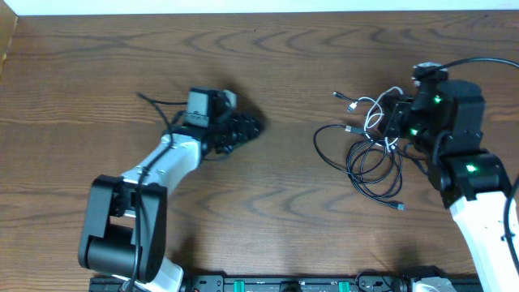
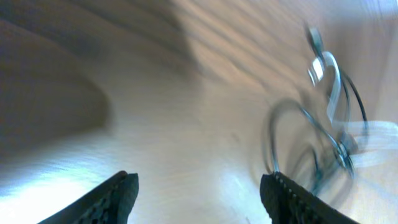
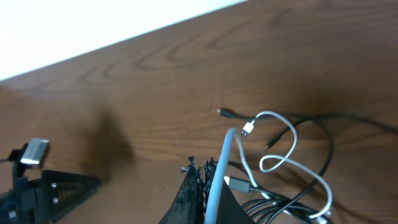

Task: Untangle cables

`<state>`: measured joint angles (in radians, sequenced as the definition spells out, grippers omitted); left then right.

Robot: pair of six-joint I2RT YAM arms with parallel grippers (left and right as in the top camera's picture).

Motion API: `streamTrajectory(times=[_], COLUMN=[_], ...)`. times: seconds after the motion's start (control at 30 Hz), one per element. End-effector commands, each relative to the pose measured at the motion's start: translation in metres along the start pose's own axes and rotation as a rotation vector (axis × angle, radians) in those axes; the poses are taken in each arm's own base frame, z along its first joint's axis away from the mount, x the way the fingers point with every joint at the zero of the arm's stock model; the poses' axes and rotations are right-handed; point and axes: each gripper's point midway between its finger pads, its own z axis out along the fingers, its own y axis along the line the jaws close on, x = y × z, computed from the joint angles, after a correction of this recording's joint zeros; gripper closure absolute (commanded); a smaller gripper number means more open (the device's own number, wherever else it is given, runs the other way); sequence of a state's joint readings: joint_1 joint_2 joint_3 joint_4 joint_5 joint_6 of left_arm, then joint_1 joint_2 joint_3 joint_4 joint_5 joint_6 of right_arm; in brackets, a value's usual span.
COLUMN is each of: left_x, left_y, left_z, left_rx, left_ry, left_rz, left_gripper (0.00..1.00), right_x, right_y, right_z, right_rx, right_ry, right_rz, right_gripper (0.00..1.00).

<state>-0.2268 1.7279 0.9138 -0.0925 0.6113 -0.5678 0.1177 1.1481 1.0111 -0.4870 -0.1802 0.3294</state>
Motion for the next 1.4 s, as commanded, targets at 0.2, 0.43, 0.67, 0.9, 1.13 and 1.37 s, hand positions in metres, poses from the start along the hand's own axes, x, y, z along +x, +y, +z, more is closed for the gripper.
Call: streamTrajectory(times=[0.2, 0.43, 0.67, 0.9, 1.13, 1.37], left_x=[0.066, 0.081, 0.088, 0.083, 0.082, 0.098], left_y=[-0.060, -0.088, -0.110, -0.126, -0.128, -0.131], left_z=[0.034, 0.054, 0.061, 0.074, 0.097, 0.119], left_rx=[0.021, -0.062, -0.107, -0.074, -0.019, 0.029], left_ry=[0.094, -0.043, -0.171, -0.267, -0.287, -0.282], left_rz=[0.320, 0.492, 0.587, 0.609, 0.569, 0.548], left_gripper=[0.31, 0.25, 0.15, 0.15, 0.16, 0.16], right_x=[0.015, 0.015, 0.015, 0.020, 0.024, 0.024], right_y=[0.012, 0.012, 0.012, 0.010, 0.009, 0.009], right_z=[0.020, 0.020, 0.020, 0.019, 0.019, 0.019], right_rx=[-0.032, -0.031, -0.031, -0.022, -0.016, -0.016], right_ry=[0.064, 0.065, 0.066, 0.088, 0.104, 0.104], right_rz=[-0.004, 0.008, 0.021, 0.044, 0.047, 0.055], right_gripper=[0.99, 0.99, 0.99, 0.99, 0.99, 0.99])
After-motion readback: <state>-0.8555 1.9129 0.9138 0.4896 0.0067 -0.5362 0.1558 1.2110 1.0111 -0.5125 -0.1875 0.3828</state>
